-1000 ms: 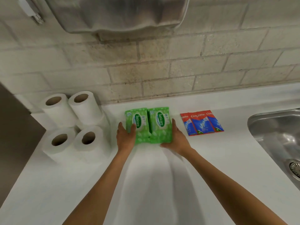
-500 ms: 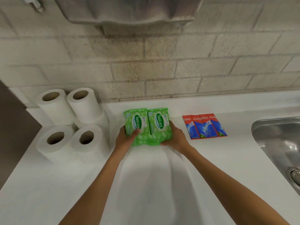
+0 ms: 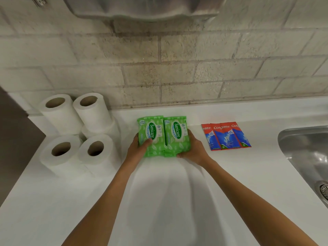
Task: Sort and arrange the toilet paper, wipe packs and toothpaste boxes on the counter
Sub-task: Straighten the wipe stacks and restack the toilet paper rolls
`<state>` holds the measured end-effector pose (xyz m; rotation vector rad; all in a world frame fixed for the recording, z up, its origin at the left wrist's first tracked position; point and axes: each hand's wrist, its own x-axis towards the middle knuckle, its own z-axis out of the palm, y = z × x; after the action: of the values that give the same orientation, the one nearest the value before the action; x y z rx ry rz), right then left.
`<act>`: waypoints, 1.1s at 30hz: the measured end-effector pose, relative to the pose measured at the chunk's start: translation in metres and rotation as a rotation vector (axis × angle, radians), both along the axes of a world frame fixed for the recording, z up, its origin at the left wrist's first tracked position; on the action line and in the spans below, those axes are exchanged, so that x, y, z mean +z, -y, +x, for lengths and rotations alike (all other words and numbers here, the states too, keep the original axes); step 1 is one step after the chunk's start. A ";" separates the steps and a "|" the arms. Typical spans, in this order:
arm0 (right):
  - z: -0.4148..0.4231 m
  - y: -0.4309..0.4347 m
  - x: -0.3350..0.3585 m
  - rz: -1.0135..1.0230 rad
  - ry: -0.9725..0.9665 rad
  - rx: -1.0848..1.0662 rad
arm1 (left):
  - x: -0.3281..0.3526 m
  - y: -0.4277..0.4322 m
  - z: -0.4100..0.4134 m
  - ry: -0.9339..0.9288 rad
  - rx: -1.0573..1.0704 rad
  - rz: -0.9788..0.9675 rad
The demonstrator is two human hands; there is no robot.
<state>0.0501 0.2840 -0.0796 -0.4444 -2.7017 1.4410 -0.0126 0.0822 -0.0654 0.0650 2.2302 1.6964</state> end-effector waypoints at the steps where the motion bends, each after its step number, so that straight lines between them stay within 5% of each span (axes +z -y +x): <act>1: 0.000 0.000 0.000 0.000 0.001 0.000 | 0.000 -0.001 0.000 0.006 0.007 0.009; 16: -0.001 0.001 0.001 0.022 0.016 0.003 | -0.006 -0.007 0.000 -0.004 0.093 0.033; 22: 0.001 0.001 0.006 0.051 0.075 0.062 | 0.004 -0.007 0.003 0.015 0.117 -0.102; 28: 0.011 0.010 0.021 0.247 -0.050 -0.007 | 0.022 -0.010 0.034 -0.302 0.113 -0.319; 33: 0.017 0.053 0.036 0.108 -0.266 -0.007 | 0.043 0.013 0.064 -0.549 0.142 -0.271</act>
<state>0.0669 0.2309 -0.0436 -0.2361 -2.5453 1.2441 0.0513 0.0695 -0.0228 0.3515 2.9102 1.5631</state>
